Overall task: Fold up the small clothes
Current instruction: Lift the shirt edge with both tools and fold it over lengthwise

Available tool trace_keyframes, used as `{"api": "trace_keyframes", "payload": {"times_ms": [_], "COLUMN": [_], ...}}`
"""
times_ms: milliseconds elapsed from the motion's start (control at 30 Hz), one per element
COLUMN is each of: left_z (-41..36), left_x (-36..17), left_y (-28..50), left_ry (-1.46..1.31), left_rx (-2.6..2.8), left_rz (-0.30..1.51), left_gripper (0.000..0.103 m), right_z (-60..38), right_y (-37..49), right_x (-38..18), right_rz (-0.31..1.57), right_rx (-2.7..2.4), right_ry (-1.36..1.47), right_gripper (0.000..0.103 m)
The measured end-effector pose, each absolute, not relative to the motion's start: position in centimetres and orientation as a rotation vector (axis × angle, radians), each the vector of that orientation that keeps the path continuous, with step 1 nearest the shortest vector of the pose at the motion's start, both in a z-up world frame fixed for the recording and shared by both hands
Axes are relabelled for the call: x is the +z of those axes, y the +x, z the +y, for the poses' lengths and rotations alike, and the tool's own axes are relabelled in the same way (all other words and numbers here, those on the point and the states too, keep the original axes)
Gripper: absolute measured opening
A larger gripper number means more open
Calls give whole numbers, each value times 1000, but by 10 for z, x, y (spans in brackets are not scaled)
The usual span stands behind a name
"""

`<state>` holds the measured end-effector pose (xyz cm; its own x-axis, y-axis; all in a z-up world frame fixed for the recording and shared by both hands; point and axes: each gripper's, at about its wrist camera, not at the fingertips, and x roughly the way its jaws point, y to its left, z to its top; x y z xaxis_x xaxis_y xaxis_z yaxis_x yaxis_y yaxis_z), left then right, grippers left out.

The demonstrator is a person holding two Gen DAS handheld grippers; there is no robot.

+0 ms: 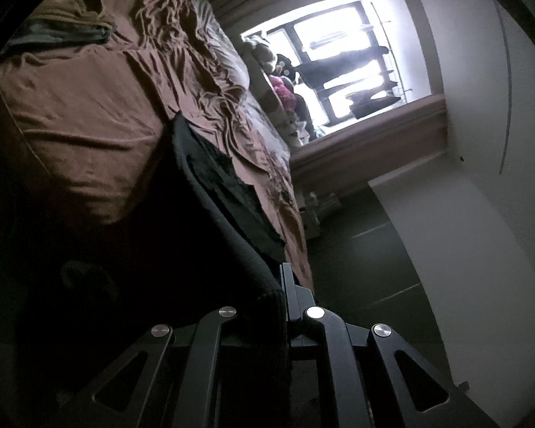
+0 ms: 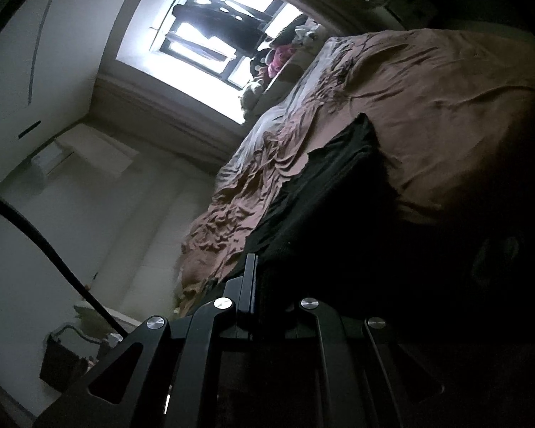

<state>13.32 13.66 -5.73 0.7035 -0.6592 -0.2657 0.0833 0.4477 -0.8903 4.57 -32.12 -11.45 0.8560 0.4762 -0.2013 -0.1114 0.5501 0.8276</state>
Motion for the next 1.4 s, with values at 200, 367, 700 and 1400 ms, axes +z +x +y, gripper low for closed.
{"api": "trace_keyframes", "payload": {"times_ms": [200,367,700,1400], "left_z": [142,145,148,139], "left_x": [-50,-52,-38,-40], "left_y": [122,135,184,337], "left_ry": [-1019,-1048,-1089,-1071], "left_rx": [-513,-515,-498,-422], "left_rz": [629,628,606,683], "left_gripper": [9,9,9,9], "right_z": [-324,-328,-340,-348], "right_y": [41,58,116,271], "right_x": [-109,-112,-107,-90], "right_rz": [393,388,386,425], "right_rx": [372,385,382,349], "right_ry": [917,916,929,920], "right_gripper": [5,5,5,5]}}
